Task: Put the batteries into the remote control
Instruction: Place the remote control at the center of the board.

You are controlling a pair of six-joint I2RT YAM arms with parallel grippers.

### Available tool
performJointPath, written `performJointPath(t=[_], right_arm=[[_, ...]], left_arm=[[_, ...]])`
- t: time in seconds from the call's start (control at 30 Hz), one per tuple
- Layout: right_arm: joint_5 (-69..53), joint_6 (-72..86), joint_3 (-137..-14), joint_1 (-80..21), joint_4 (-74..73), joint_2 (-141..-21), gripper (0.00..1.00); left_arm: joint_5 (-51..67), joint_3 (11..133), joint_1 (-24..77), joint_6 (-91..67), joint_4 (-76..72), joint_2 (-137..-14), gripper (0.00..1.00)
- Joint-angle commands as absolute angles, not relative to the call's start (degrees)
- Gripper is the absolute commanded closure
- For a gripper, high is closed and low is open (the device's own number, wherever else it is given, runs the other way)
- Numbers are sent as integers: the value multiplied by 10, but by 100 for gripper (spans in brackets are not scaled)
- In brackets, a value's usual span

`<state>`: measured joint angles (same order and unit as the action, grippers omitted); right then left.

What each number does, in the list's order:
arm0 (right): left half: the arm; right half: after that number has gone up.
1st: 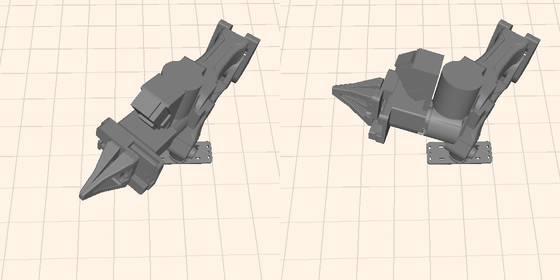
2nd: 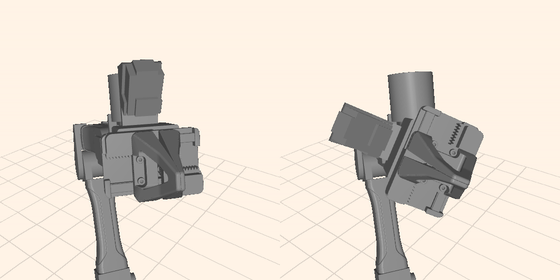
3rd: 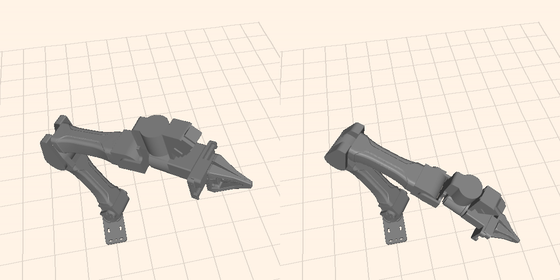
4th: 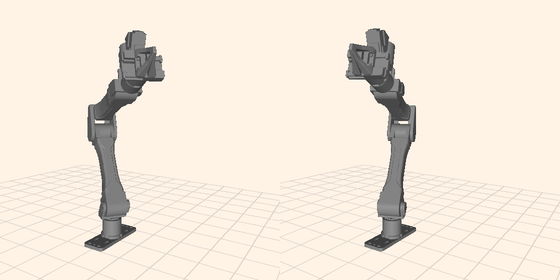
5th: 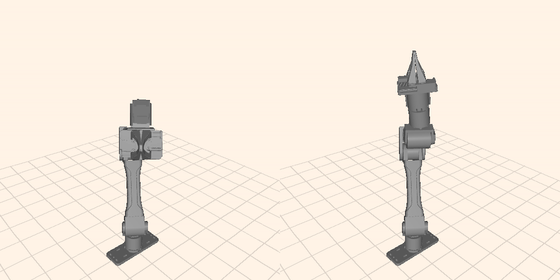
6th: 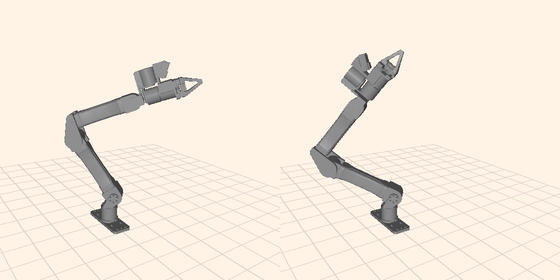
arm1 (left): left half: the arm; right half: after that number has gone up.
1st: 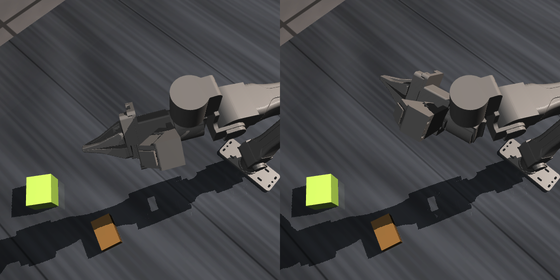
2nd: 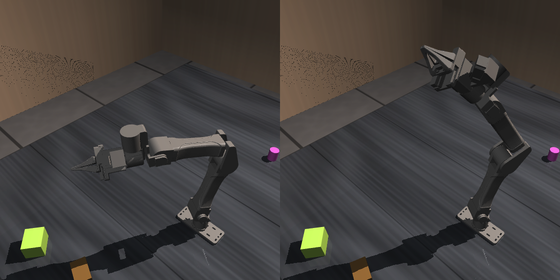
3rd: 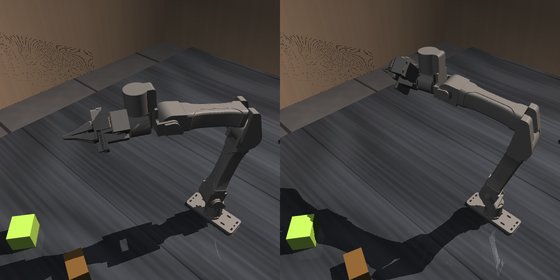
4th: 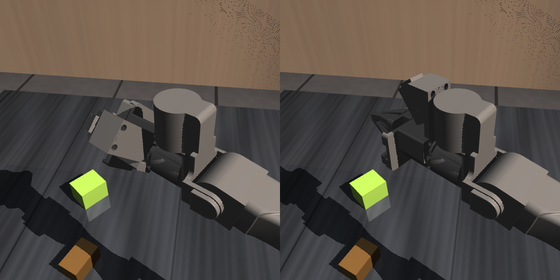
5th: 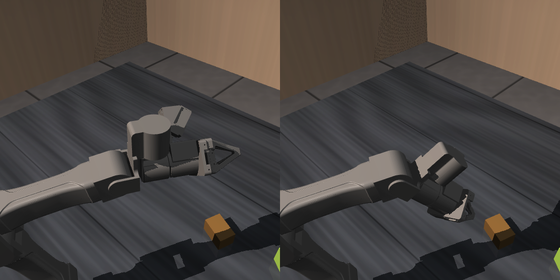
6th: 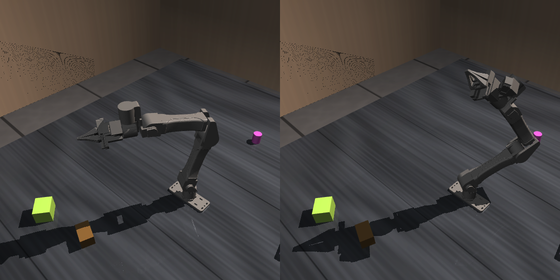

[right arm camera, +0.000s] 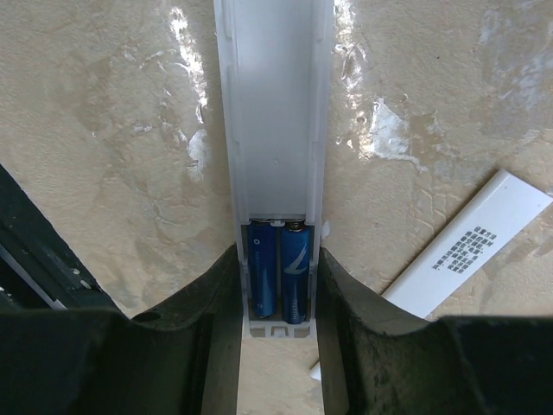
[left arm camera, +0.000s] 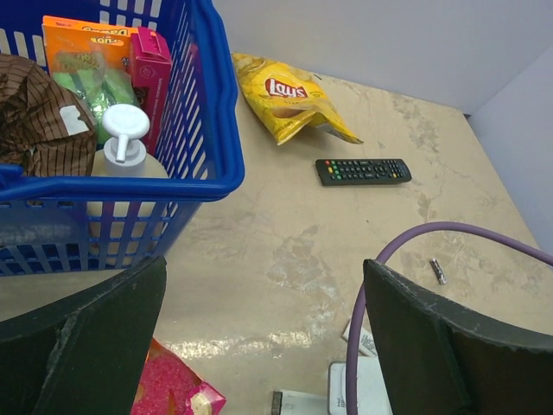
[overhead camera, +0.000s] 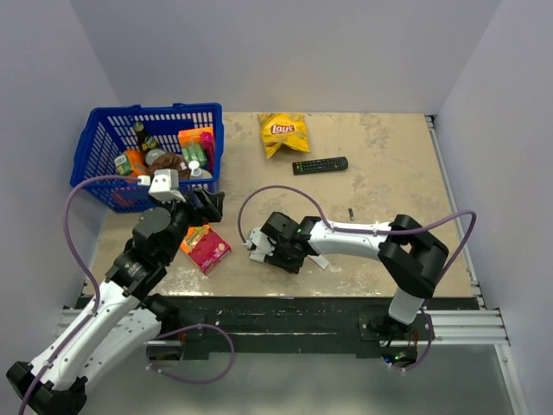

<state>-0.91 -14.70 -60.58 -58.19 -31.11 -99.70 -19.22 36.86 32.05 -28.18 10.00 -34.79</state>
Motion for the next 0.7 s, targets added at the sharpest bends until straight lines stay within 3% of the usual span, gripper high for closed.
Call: performJointPath(t=[0.0,0.23,0.4,0.67], right_arm=[[11,-163,-596,-586,-321,-990,84],[4,-159,-635,-585,-360,-1002,65],[2,-113,-692,-584,-408,-945,38],[18,39,-679,-495,-471,-871,35]], left_arm=[[-186,369,322,-287,77,-356,0],[-169,375,322,-284,73,-376,0],[-173,377,322,-281,68,-376,0],[-161,366,321,-282,58,-381,0]])
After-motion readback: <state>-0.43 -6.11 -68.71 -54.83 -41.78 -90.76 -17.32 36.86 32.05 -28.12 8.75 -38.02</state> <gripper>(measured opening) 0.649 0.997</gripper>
